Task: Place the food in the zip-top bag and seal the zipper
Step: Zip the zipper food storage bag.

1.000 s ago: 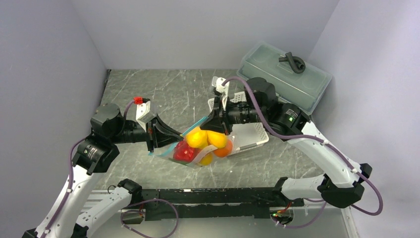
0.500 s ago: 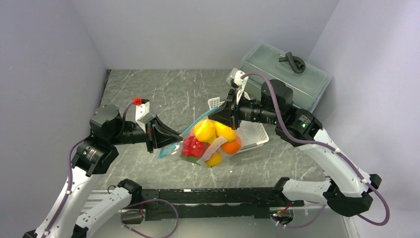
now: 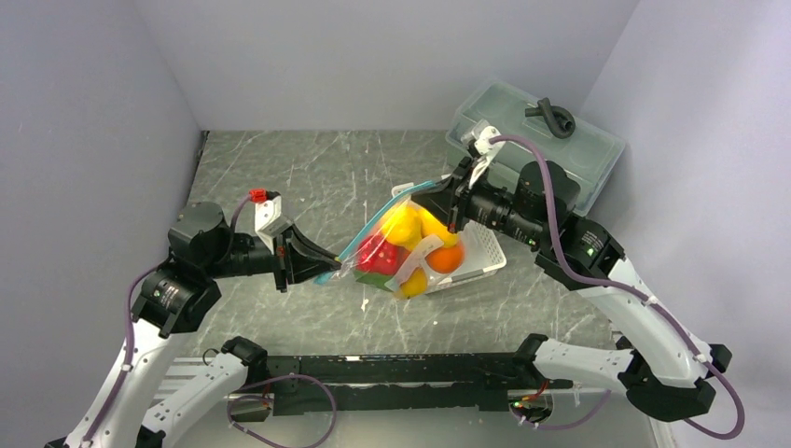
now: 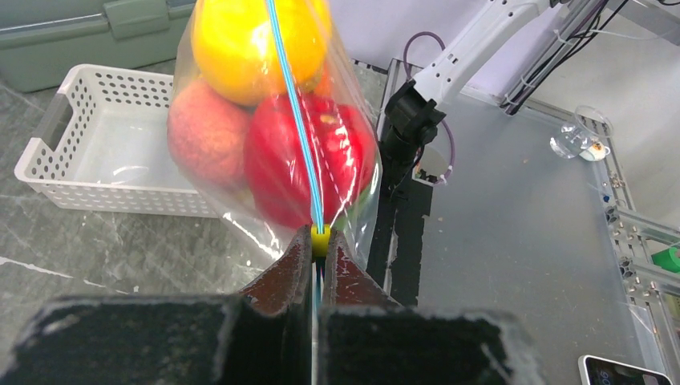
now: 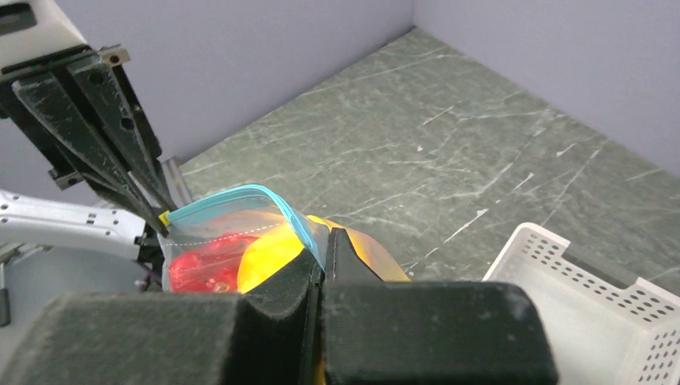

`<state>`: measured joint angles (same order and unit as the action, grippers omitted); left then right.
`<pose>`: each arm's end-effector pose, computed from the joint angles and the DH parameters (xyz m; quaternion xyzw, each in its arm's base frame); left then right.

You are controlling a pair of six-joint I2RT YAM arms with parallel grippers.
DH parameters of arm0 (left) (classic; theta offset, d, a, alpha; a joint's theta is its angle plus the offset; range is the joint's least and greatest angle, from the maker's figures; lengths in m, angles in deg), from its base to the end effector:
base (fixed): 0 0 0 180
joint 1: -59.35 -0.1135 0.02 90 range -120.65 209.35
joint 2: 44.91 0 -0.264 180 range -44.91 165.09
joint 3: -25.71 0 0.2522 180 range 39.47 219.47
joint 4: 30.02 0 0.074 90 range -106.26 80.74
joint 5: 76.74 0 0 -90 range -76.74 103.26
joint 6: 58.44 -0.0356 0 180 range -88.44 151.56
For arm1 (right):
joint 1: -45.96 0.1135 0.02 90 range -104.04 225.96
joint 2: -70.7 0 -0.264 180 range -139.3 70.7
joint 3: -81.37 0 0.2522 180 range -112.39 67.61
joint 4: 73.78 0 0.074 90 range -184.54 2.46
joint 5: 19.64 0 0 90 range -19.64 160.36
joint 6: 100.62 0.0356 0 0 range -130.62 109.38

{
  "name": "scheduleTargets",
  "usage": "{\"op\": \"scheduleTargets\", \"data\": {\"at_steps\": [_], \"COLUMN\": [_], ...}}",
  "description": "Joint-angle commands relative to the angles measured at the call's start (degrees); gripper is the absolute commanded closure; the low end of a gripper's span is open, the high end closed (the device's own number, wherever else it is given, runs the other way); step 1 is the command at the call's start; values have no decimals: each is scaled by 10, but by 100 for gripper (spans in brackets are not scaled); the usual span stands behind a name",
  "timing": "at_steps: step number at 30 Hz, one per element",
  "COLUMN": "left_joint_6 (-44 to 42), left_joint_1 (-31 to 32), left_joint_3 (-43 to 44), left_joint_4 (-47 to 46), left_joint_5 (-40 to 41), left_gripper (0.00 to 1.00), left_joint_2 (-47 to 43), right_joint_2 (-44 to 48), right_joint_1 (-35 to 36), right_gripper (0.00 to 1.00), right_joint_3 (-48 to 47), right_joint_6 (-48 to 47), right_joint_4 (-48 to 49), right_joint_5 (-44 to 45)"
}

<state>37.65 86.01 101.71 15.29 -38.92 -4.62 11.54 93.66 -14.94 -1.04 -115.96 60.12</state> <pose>0.0927 -0.0780 0.4154 0.4018 0.6243 -0.4857 0.4615 0.1261 0.1480 0.4829 -0.2968 0.6746 0.3802 0.5589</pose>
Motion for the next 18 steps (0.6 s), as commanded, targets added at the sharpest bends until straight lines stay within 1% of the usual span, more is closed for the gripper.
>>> {"op": "scheduleTargets", "data": {"at_steps": [1, 13, 18], "left_joint_6": [-14, -9, -14], "left_joint_1": [1, 1, 1], "left_joint_3": [0, -6, -4], "left_joint_4": [44, 49, 57], "left_joint_5": [-5, 1, 3], "left_gripper": [100, 100, 100], "left_joint_2": [-14, -17, -17], "right_joint_2": [39, 84, 103], "right_joint_1": [-15, -15, -16], "right_gripper": [100, 100, 100], "right_joint_3": [6, 52, 71], "right_joint_6": [3, 10, 9], "right_joint_4": [109, 158, 180], "right_joint_5": [121, 205, 222]}}
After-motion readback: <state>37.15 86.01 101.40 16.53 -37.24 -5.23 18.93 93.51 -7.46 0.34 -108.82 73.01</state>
